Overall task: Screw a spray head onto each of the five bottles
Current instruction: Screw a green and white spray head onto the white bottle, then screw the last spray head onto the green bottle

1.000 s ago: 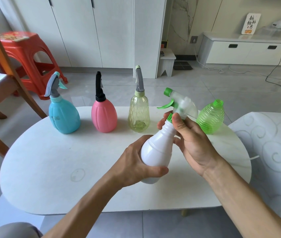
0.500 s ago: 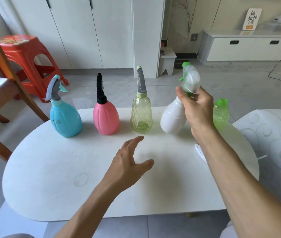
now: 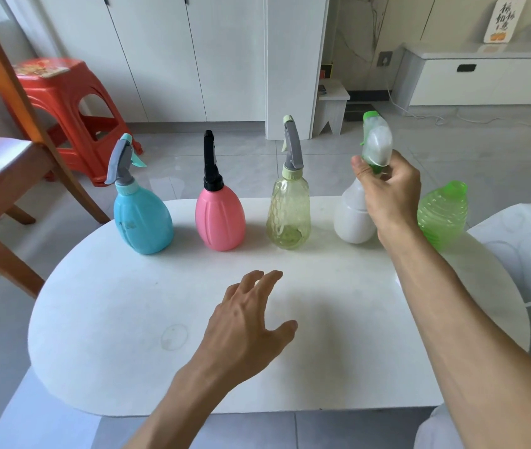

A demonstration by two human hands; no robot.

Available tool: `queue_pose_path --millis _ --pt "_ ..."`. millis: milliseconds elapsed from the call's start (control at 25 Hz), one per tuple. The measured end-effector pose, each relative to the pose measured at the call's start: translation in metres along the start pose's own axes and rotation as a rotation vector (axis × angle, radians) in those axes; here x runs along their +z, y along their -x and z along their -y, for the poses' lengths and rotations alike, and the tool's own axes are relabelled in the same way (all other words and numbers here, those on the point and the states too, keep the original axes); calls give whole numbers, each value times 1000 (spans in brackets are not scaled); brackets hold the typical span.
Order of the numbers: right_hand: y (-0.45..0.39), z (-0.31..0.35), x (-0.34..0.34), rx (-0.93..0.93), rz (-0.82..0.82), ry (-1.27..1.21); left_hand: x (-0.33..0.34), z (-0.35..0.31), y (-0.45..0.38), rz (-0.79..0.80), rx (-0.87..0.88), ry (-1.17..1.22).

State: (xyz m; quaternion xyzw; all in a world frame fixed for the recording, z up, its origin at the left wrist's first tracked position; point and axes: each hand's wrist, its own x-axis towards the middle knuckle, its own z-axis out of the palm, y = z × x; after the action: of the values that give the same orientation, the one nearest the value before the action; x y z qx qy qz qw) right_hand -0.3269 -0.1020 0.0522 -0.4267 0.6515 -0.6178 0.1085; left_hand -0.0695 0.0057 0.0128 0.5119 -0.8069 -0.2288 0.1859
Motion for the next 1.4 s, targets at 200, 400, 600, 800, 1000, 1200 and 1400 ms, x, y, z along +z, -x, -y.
queue_pose_path --millis 200,400,600,800,1000,1200,1400 --pt "-4 -15 -4 65 19 71 -6 2 2 -72 -17 27" --pt "1 -25 -7 117 99 153 -2 -4 1 -56 -14 24" --pt "0 -18 -19 161 156 153 2 -4 -5 -39 -26 22" --pt "5 1 -66 -56 -76 172 10 -20 -16 -53 9 70" --pt "4 -23 -126 -99 -256 276 27 -43 -30 -20 20 109" --pt "-2 -79 -141 210 72 363 44 -54 -32 42 14 85" --pt "-3 -99 -114 285 98 333 44 -48 -30 18 2 77"
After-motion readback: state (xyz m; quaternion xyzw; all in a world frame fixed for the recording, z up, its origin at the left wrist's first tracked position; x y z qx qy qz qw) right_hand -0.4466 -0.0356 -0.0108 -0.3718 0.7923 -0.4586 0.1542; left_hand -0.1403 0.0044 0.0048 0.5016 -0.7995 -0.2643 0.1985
